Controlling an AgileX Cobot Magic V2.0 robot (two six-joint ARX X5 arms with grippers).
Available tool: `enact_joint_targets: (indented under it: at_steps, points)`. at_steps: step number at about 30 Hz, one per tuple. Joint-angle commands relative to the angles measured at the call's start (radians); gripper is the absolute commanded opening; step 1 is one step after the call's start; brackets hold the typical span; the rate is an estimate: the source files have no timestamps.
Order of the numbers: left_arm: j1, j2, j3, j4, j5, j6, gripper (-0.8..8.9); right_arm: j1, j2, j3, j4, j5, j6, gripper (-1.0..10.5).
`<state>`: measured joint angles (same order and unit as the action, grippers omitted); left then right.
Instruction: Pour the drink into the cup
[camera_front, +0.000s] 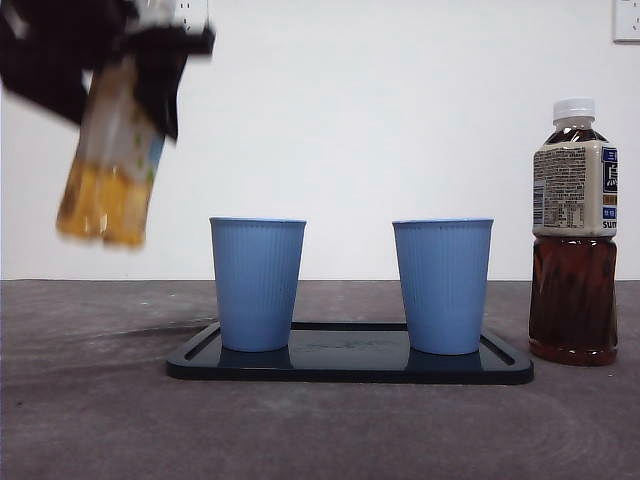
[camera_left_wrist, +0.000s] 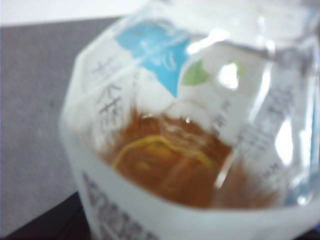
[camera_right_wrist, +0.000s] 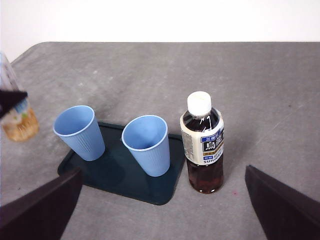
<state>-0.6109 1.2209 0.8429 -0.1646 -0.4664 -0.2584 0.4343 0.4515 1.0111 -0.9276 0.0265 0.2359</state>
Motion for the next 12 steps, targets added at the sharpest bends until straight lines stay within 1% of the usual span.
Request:
enact_joint_targets:
  at_steps: [1, 5, 9, 12]
  points:
    - [0.013, -0.009, -0.05, 0.146, 0.001, -0.024, 2.38, 0.006, 0.003, 0.018, 0.015, 0.0, -0.038, 5.2]
    - [0.055, 0.014, -0.113, 0.248, 0.052, -0.016, 2.34, 0.006, 0.004, 0.018, 0.015, -0.001, -0.042, 5.2]
    - [0.101, 0.056, -0.126, 0.327, 0.12, -0.012, 2.33, 0.006, 0.004, 0.018, 0.014, -0.001, -0.041, 5.2]
    - [0.119, 0.108, -0.126, 0.367, 0.131, -0.011, 2.32, 0.006, 0.004, 0.018, 0.015, -0.001, -0.041, 5.2]
